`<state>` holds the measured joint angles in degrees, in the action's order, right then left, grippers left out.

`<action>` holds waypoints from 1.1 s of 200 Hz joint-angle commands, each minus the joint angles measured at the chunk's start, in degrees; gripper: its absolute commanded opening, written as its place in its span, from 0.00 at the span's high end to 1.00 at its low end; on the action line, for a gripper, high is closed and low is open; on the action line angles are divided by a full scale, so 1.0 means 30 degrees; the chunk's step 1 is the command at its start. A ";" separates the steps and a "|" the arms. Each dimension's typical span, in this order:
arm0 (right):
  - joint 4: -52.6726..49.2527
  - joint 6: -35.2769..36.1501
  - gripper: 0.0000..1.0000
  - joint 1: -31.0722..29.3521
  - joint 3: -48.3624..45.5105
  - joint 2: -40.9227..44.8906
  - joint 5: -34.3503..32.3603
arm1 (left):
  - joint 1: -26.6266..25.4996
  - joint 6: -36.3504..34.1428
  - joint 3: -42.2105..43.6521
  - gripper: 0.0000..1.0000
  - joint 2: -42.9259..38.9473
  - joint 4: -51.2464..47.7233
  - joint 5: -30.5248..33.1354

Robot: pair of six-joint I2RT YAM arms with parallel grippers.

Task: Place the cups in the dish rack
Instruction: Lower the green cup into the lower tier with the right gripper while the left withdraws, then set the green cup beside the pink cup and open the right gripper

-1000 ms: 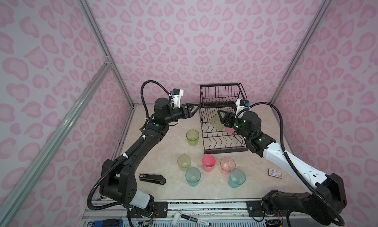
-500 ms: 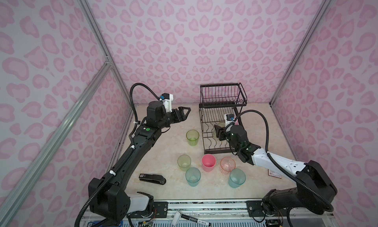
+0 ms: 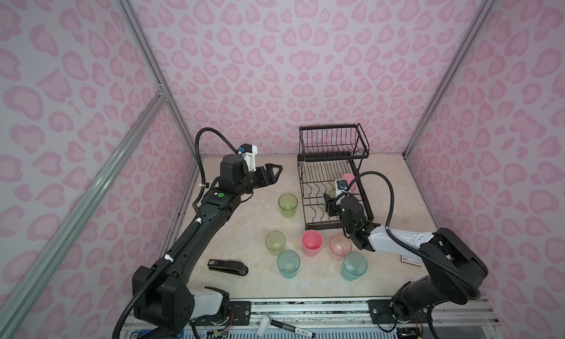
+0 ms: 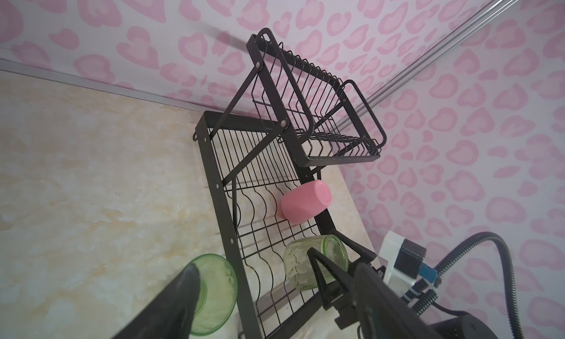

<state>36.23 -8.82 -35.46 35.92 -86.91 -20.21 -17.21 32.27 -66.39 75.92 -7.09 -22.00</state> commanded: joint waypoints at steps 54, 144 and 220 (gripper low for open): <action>0.1342 -0.1470 0.49 0.1215 -0.1336 0.0211 -0.5121 | 0.0010 -0.0093 0.0604 0.19 -0.0228 0.1193 -0.0021; 0.0665 -0.4046 0.48 0.2302 -0.1495 -0.0939 -0.6594 | 0.0004 0.0126 0.1005 0.19 -0.0230 0.1661 -0.0035; 0.0668 -0.4309 0.39 0.1796 -0.0945 -0.2337 -0.7320 | 0.0024 0.0141 0.1298 0.19 -0.0514 0.1304 0.0835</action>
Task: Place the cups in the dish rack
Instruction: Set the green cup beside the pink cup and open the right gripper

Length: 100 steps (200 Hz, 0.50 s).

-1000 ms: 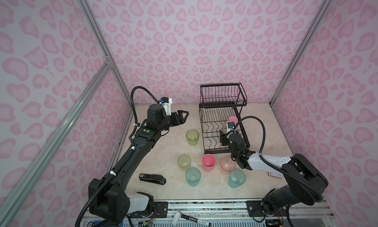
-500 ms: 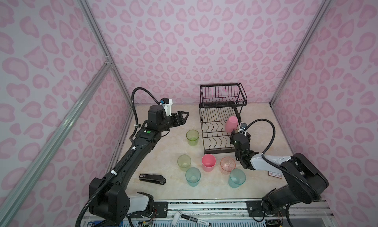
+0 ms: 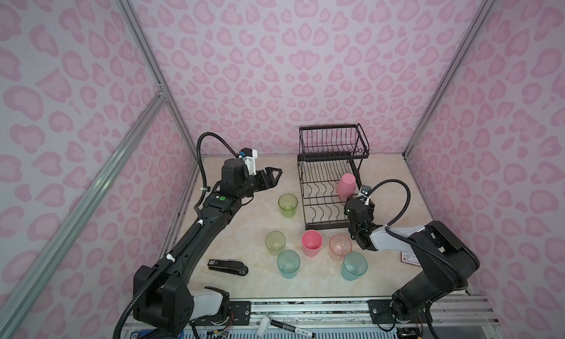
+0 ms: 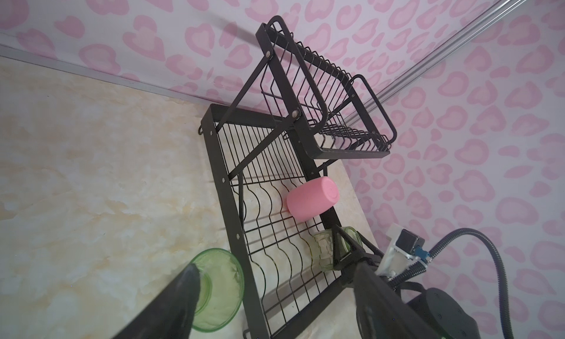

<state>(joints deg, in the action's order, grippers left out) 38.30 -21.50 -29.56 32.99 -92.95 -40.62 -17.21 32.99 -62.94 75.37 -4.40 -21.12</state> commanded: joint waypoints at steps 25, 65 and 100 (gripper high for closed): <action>0.0003 -0.0009 0.26 -0.0276 0.0003 -0.0272 -0.0483 | 0.0036 0.0003 0.0378 0.18 -0.0460 -0.0026 0.1025; -0.0010 0.0301 0.10 -0.0417 -0.0040 0.0208 -0.0321 | 0.0046 0.0047 0.0880 0.11 -0.0733 -0.0778 0.1714; -0.0429 0.0219 0.06 -0.0513 -0.0296 0.1317 -0.0129 | 0.0053 0.0120 0.1414 0.08 -0.0874 -0.1875 0.2395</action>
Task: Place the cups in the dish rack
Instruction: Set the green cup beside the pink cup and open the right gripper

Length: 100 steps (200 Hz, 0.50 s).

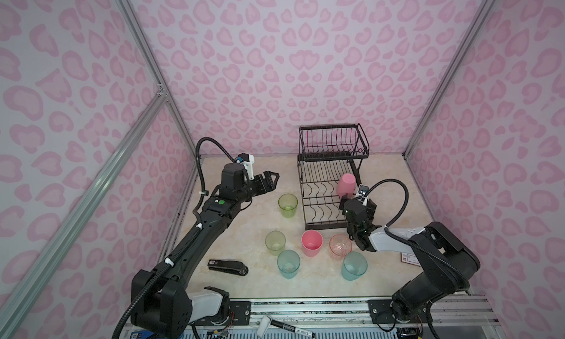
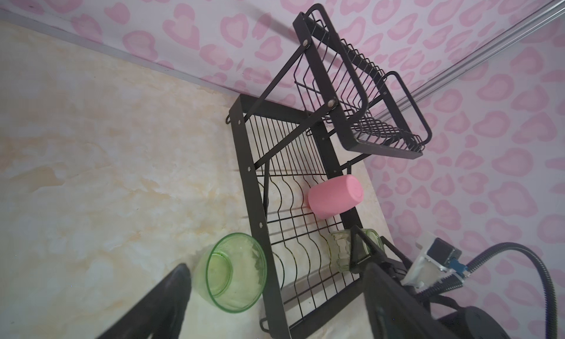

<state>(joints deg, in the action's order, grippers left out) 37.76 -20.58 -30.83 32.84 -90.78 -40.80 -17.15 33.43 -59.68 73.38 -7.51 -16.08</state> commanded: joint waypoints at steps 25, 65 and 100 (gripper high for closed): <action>-0.0945 -0.0200 0.05 -0.0096 -0.0279 0.1530 0.0320 | 0.0032 -0.0184 0.0383 0.08 -0.0013 -0.1966 0.1405; -0.2582 -0.0701 0.05 -0.0065 -0.0154 0.2539 0.1381 | -0.0257 -0.0630 0.0167 0.09 0.0792 -0.3881 0.2402; -0.5617 -0.1592 0.09 -0.0049 0.0695 0.3327 0.2175 | -0.1002 -0.1246 -0.0384 0.11 0.1894 -0.5283 0.3548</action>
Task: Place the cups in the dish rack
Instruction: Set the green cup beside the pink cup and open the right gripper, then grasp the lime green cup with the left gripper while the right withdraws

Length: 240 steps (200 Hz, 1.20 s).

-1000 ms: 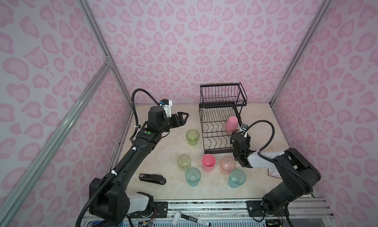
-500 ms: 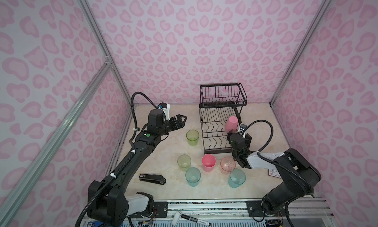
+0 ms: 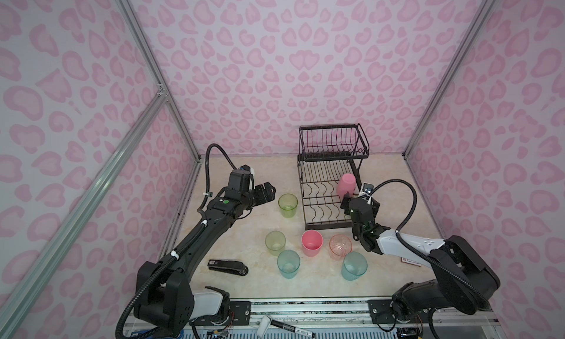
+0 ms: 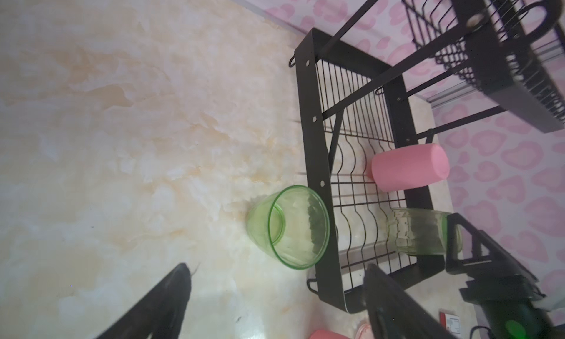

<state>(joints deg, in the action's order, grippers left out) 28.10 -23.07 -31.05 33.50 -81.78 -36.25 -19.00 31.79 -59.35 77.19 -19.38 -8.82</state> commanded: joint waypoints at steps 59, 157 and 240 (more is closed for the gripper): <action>-0.5837 -0.1884 0.15 -0.0086 0.0761 0.2066 0.2035 | -0.1723 -0.1535 -0.2221 0.22 0.3534 -0.2479 0.2901; -0.7140 -0.0356 0.20 -0.0963 0.1179 0.3579 0.5670 | -0.2718 -0.3115 -0.5790 0.46 0.8019 -0.5009 0.4336; -1.0691 0.0543 0.20 -0.1814 0.4179 0.3973 0.8011 | -0.2945 -0.3566 -0.7735 0.63 1.0287 -0.5507 0.4258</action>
<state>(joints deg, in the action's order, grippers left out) 0.95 -22.22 -36.16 43.90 -69.65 -15.16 -27.59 22.17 -81.06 106.48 -34.72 3.88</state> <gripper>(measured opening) 0.795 0.388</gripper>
